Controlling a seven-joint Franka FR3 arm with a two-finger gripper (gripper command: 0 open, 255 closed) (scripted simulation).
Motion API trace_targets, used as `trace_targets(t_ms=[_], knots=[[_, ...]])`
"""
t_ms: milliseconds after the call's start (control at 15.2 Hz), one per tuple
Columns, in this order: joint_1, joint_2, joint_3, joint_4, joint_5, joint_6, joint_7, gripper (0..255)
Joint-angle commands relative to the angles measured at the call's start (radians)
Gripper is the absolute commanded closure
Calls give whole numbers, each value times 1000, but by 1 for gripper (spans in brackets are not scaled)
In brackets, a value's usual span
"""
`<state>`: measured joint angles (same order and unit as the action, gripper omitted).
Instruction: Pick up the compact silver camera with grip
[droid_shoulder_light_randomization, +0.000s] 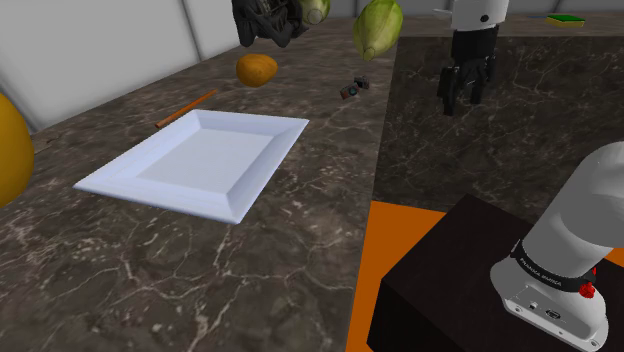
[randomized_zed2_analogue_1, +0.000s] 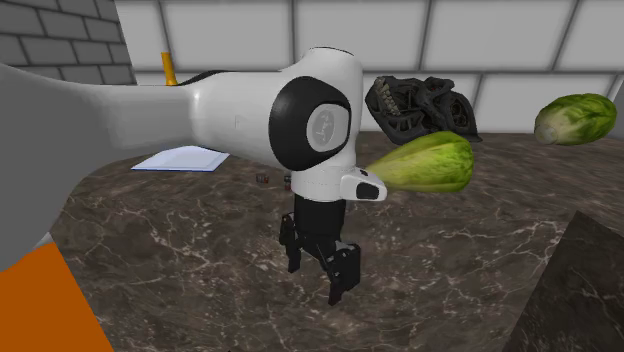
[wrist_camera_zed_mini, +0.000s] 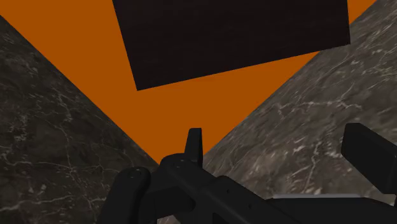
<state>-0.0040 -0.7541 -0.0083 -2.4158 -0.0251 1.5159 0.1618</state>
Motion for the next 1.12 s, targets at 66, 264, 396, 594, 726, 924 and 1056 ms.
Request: trace_targets(t_ms=[66, 264, 396, 594, 726, 924, 1056], knots=[[6, 23, 16, 27, 12, 1, 20, 0], [19, 95, 63, 115, 42, 3, 79, 0], [26, 145, 92, 178, 57, 2, 118, 0], [33, 223, 136, 279, 71, -3, 177, 0], [37, 278, 163, 352, 76, -10, 217, 0], [42, 363, 205, 471, 75, -25, 278, 0], [46, 424, 232, 556, 69, -39, 320, 0]])
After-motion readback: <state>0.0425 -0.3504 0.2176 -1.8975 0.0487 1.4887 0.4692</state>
